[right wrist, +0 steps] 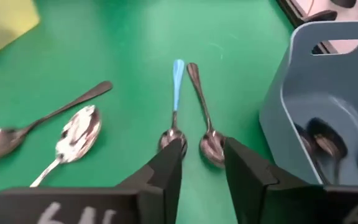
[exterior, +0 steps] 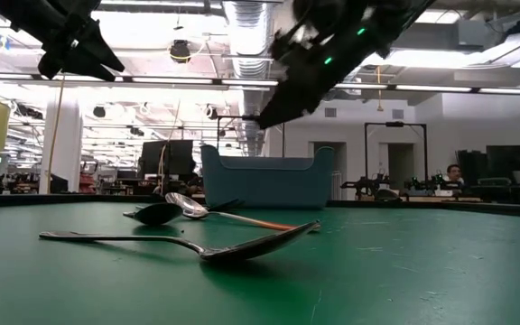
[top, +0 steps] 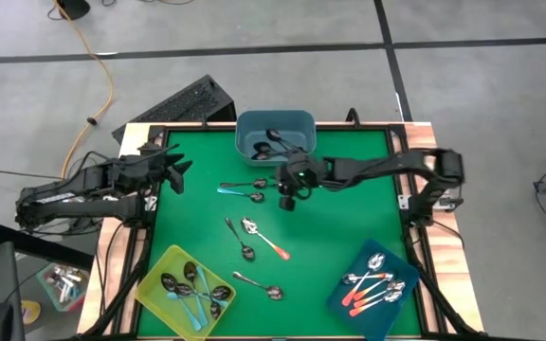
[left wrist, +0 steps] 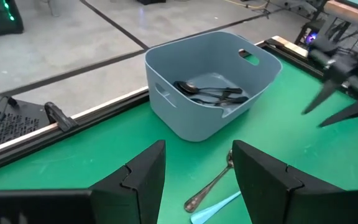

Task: Sort silverware by color (type)
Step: Put the black spoon into the blue bin

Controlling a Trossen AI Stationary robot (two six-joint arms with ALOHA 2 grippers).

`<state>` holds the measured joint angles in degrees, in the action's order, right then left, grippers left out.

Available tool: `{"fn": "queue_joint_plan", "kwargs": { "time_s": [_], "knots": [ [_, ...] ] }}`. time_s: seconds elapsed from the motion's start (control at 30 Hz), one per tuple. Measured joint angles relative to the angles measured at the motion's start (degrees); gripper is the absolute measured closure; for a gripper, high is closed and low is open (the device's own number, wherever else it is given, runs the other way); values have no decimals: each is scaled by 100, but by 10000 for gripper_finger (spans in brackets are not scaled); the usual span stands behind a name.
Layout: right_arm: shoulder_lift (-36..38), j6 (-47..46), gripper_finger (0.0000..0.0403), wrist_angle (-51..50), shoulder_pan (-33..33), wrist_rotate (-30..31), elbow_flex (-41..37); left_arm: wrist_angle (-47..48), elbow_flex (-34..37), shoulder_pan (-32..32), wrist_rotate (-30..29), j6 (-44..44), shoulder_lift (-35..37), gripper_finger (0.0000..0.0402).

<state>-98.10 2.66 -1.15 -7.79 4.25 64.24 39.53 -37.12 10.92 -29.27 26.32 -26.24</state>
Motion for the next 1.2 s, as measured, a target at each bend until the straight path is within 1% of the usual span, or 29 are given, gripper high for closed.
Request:
{"fn": "queue_joint_plan", "kwargs": {
  "time_s": [0.17,0.33,0.43,0.57,0.8,0.93,1.1,1.2],
  "knots": [
    [-807,-452,255,-15,-170,-9,634,3,1,0,32,-13,0,232],
    [-1391,-138,264,1,-301,5,1362,6,0,0,-18,-36,-2,232],
    [-1710,-71,272,-164,-328,2,1733,12,0,0,-17,-72,0,232],
    [-2015,-72,278,-469,-289,-95,2028,22,2,0,6,-61,0,232],
    [-2136,45,278,-1140,-83,-271,2078,120,2,0,8,-54,-2,232],
    [-2136,273,278,-1414,-35,-103,2077,129,0,0,-14,-52,-2,232],
    [-2132,282,278,-1841,-114,29,2077,131,1,0,-60,-39,-2,232],
    [-2132,353,278,-1776,-156,42,2024,131,2,0,-57,-30,-2,232]
  ]
}}
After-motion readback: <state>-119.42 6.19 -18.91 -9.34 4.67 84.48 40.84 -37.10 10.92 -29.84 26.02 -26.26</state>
